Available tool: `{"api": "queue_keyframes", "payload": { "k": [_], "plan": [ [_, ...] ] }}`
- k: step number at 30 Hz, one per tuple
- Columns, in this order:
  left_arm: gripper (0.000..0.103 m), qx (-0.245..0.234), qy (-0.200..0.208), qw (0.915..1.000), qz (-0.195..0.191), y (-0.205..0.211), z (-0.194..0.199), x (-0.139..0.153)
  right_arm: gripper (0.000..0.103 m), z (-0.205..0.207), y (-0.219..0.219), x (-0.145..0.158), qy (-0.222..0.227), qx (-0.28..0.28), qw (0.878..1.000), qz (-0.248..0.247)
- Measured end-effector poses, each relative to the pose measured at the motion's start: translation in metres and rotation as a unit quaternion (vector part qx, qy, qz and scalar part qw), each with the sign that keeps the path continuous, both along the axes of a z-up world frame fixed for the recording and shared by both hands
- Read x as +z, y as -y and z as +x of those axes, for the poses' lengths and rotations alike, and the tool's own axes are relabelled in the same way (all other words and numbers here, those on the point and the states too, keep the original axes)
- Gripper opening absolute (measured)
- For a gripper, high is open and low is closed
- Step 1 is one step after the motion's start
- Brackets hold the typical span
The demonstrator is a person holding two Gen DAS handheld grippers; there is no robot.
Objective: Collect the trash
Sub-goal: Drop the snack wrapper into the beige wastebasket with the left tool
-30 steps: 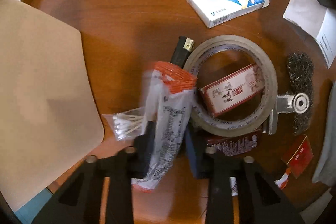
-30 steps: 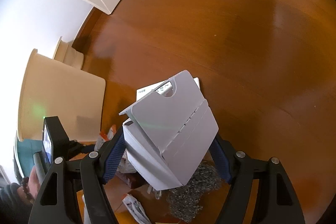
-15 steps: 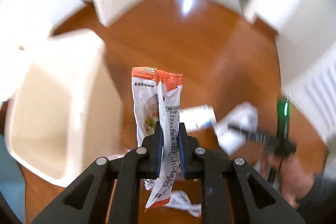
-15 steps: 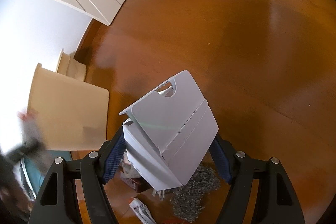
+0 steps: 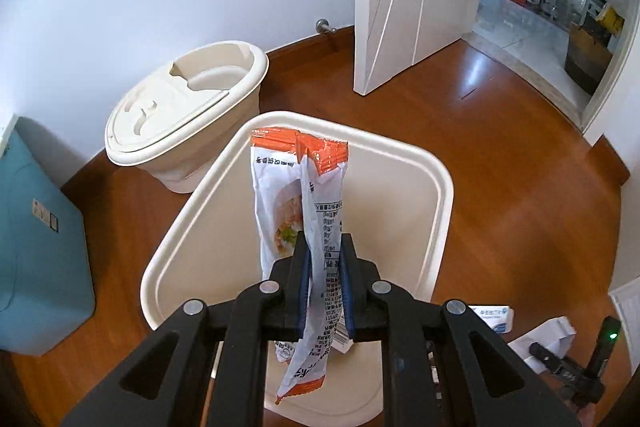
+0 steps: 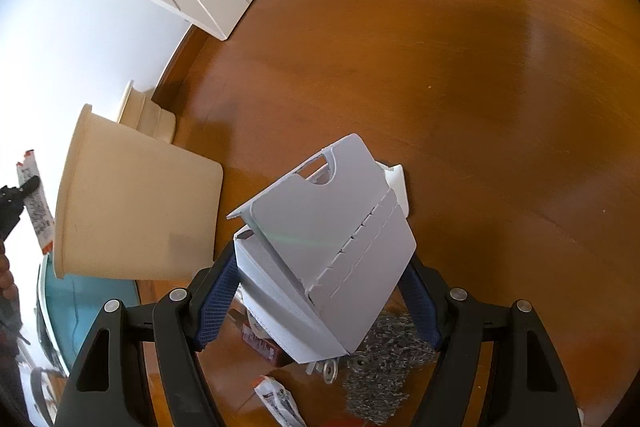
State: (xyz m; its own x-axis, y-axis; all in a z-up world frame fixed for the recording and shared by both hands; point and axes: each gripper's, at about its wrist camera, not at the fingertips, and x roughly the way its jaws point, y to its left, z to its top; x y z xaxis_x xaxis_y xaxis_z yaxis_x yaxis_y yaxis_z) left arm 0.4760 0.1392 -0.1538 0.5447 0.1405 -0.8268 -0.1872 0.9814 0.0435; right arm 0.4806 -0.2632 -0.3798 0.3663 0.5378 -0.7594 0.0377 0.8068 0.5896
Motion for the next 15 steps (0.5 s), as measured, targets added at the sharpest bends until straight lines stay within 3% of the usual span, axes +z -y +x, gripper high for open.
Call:
{"api": "queue_keyframes", "payload": {
  "k": [5, 8, 10, 11, 12, 15],
  "plan": [
    [0.013, -0.015, -0.021, 0.9993, 0.029, -0.001, -0.01, -0.012, 0.076, 0.0, -0.008, 0.005, 0.009, 0.01, 1.0, -0.006],
    [0.024, -0.022, -0.036, 0.9965, 0.073, -0.001, -0.011, -0.016, 0.076, -0.001, -0.012, 0.005, 0.009, 0.014, 1.0, -0.005],
    [0.057, -0.024, -0.028, 0.9954, 0.088, 0.0, -0.013, -0.012, 0.076, -0.002, -0.014, 0.006, 0.01, 0.017, 1.0, -0.006],
    [0.09, -0.021, -0.022, 0.9953, 0.092, -0.002, -0.015, -0.01, 0.076, -0.001, -0.015, 0.006, 0.011, 0.018, 1.0, -0.007],
    [0.103, -0.015, -0.012, 0.9952, 0.096, -0.002, -0.017, -0.005, 0.076, -0.001, -0.017, 0.008, 0.016, 0.022, 1.0, -0.013],
    [0.103, -0.006, -0.004, 0.9944, 0.105, -0.002, -0.019, -0.001, 0.076, -0.002, -0.022, 0.012, 0.027, 0.03, 0.999, -0.028]
  ]
}}
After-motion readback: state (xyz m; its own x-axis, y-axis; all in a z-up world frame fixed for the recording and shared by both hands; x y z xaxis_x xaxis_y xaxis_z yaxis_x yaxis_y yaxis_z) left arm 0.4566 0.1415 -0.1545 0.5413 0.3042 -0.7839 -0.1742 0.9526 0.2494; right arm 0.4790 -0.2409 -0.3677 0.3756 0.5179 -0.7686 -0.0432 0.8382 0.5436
